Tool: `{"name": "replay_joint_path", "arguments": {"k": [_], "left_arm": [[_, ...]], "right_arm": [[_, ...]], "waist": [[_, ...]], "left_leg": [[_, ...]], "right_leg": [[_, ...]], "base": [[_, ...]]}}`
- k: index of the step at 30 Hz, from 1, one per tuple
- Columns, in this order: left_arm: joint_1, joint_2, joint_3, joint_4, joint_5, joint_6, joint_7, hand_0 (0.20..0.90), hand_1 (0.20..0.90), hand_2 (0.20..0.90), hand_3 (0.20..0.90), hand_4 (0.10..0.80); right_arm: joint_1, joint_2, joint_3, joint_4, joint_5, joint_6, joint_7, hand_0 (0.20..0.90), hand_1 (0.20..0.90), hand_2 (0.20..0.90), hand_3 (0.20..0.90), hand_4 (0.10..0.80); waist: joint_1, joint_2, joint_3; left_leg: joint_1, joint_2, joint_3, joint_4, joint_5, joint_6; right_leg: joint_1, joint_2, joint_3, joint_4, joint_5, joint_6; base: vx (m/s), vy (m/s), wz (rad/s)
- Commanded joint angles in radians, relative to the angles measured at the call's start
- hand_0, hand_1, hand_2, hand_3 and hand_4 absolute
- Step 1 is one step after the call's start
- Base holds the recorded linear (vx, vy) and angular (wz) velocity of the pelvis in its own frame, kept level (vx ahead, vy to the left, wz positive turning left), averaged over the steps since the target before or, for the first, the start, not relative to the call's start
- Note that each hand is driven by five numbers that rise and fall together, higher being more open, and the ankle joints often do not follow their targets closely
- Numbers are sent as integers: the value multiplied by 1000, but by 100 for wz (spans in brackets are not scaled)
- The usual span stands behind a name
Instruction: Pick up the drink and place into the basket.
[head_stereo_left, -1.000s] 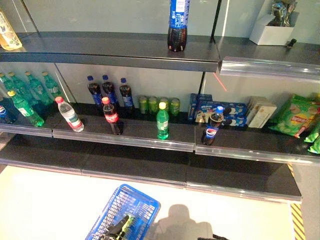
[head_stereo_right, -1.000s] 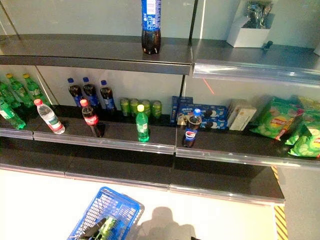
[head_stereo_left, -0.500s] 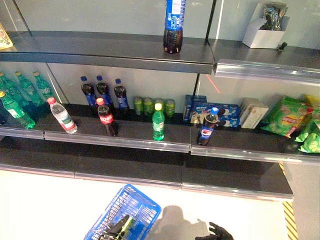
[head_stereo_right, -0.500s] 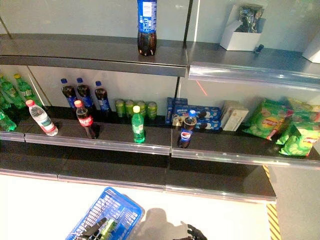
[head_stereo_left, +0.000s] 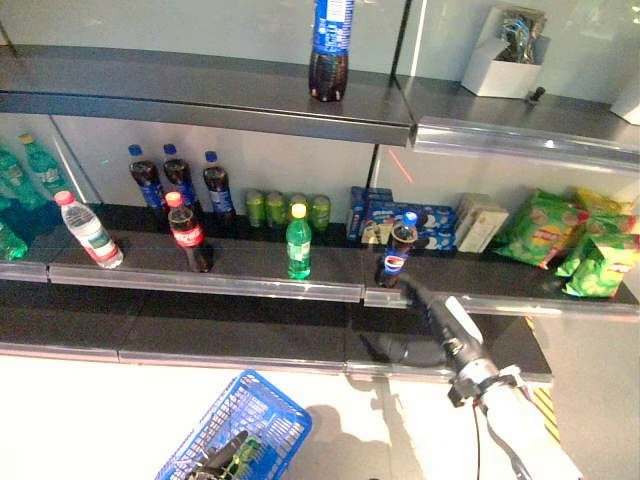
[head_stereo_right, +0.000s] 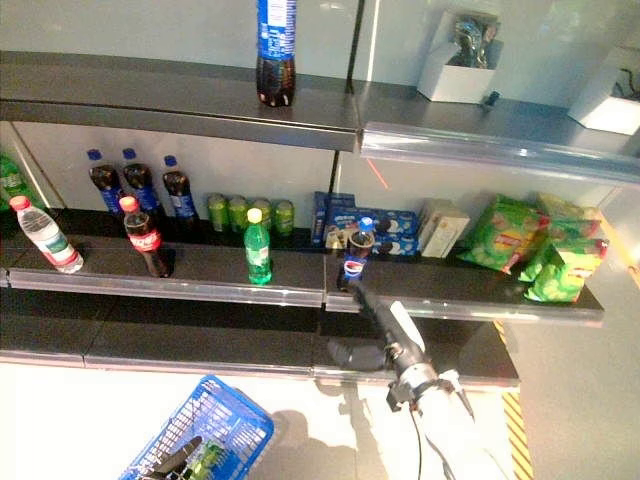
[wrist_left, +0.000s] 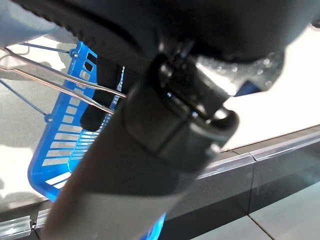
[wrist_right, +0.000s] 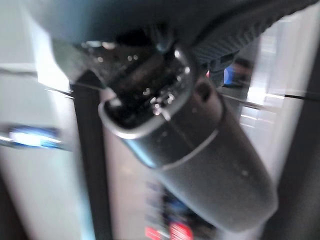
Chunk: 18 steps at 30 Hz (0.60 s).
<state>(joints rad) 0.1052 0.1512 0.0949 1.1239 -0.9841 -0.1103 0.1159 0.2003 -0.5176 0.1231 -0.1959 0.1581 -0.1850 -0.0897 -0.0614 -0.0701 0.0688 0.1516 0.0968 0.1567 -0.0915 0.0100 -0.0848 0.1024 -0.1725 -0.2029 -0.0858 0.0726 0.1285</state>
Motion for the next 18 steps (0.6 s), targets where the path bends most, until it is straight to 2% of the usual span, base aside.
{"name": "replay_joint_path", "arguments": {"k": [1, 4, 8, 10, 14, 18], "left_arm": [[17, -17, 4, 58, 65, -60, -53, 300, 300, 300, 200, 100], [23, -17, 20, 82, 72, -66, -62, 300, 300, 300, 200, 100], [27, -18, 33, 89, 85, -62, -65, 300, 300, 300, 200, 100], [28, -21, 24, 83, 90, -60, -59, 300, 300, 300, 200, 100], [23, -28, -12, 61, 85, -61, -47, 300, 300, 300, 200, 100], [15, -21, -55, 20, 92, -44, -19, 300, 300, 300, 200, 100]], "right_arm": [[-77, -27, -166, -175, 25, -169, -194, 900, 900, 900, 900, 800], [-71, -16, -208, -205, 39, -195, -266, 900, 900, 900, 900, 800], [-69, -6, -231, -207, 80, -169, -279, 900, 900, 900, 900, 800], [-88, -17, -206, -195, 65, -139, -317, 900, 900, 900, 900, 800], [-141, -16, -151, -141, 150, -91, -350, 900, 900, 900, 900, 800], [-200, -16, -97, -73, 192, -103, -390, 900, 900, 900, 900, 800]], "waist": [[5, 37, -8], [2, 41, -13], [2, 42, -14], [9, 40, -10], [29, 34, 12], [54, 36, 49]], "left_leg": [[15, 13, 106, 11, -52, 17], [14, 15, 113, 17, -55, 16], [11, 17, 115, 42, -67, 15], [7, 20, 112, 72, -77, 13], [-20, 26, 91, 158, -100, 9], [-54, 26, 45, 205, -105, 9]], "right_leg": [[-9, -37, -9, 30, -23, 57], [-14, -39, -8, 36, -27, 57], [-15, -42, -8, 47, -33, 54], [-14, -39, -6, 58, -41, 47], [-19, -36, -6, 104, -62, 29], [-43, -28, -4, 172, -92, 12]], "base": [[34, 27, -11], [33, 18, -16], [41, 6, -2], [94, -9, -3], [136, -25, 1], [102, -35, 4]]}}
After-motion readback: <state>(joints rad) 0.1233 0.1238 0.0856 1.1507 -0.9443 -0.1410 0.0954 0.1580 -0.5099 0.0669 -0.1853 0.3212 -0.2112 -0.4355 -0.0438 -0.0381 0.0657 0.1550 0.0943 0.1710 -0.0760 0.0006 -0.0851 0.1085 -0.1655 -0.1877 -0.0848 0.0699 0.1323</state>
